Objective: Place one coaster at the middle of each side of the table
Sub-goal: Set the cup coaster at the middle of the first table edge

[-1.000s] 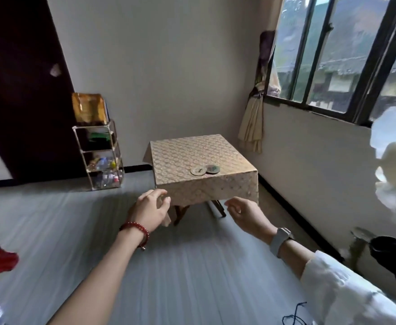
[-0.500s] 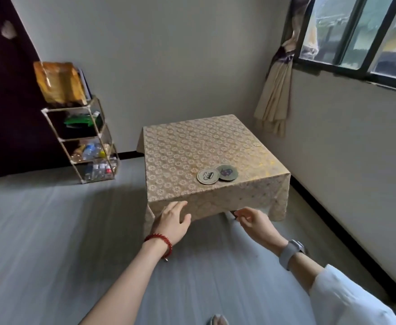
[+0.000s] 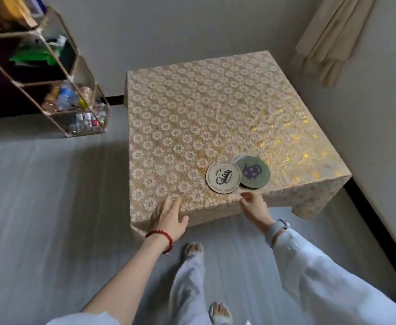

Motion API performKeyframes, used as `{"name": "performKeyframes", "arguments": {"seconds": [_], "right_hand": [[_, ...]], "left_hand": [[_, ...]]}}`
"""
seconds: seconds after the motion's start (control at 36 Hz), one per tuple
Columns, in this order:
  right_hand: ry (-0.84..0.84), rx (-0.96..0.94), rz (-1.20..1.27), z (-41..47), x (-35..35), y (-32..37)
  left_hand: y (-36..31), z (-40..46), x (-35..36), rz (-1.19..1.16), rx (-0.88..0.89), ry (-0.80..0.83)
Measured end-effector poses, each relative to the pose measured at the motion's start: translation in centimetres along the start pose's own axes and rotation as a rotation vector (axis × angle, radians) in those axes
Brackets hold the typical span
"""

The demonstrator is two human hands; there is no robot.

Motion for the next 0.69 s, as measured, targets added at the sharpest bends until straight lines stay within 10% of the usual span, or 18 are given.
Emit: {"name": "performKeyframes", "arguments": {"seconds": [0.39, 0.69], "right_hand": [[-0.162, 0.384, 0.202, 12.3, 2.4, -2.0], [0.031, -0.189, 0.040, 15.1, -3.4, 5.5]], "left_hand": [[1.9, 14.9, -1.3, 0.271, -0.052, 0.116], [1.7, 15.8, -1.4, 0.210, -0.072, 0.010]]}}
Point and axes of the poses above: each hand's wrist, its own z-axis towards the middle knuckle, its own x-axis out of the palm, y = z × x, the point moved 4 cm from there along z, towards the middle knuckle, and after that the axes turned 13 degrees about y, right-handed, at the moved point
